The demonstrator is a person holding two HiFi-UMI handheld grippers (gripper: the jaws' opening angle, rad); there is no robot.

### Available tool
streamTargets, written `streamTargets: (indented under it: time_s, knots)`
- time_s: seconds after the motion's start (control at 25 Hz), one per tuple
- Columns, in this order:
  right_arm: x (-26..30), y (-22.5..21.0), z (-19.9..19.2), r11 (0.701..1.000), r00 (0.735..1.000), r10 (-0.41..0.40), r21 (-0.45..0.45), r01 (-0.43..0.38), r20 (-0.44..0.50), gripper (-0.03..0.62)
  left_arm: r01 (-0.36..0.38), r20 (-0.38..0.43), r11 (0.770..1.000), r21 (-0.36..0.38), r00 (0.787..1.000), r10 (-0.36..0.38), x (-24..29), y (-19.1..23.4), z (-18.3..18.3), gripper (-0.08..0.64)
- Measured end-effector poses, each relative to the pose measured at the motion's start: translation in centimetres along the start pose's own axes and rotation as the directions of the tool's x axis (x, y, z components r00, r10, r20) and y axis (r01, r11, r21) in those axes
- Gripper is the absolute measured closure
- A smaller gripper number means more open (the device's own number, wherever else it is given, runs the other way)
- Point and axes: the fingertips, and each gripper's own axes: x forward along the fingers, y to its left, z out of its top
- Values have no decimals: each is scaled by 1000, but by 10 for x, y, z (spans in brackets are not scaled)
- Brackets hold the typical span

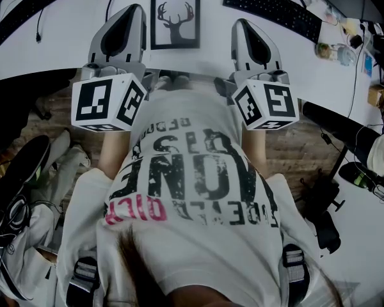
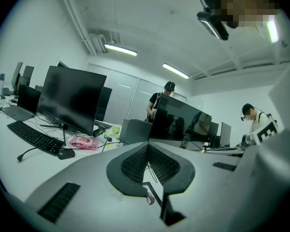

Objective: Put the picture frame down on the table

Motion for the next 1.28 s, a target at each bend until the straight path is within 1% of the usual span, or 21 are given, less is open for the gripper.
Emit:
streamTargets:
  time_s: [0.4, 0.64, 1.0, 1.28]
  knots:
    - [0, -8, -4, 1000, 1000, 0, 1, 0, 5, 592, 8, 7, 1000, 7, 1000, -8, 6, -7, -3, 557]
    - [-3, -2, 1, 1000, 1000, 5, 3, -5, 3, 592, 2, 4, 1000, 8, 1000, -2, -1, -6, 2, 557]
    - [-4, -4, -1, 1000, 1000, 4, 1, -4, -2, 592, 3, 1, 1000, 11, 1000, -3, 0, -7, 0, 557]
    - [-6, -9, 0, 1000, 1000, -1, 17, 1, 0, 592, 4, 3, 1000, 11, 1000, -4, 2, -10, 2, 557]
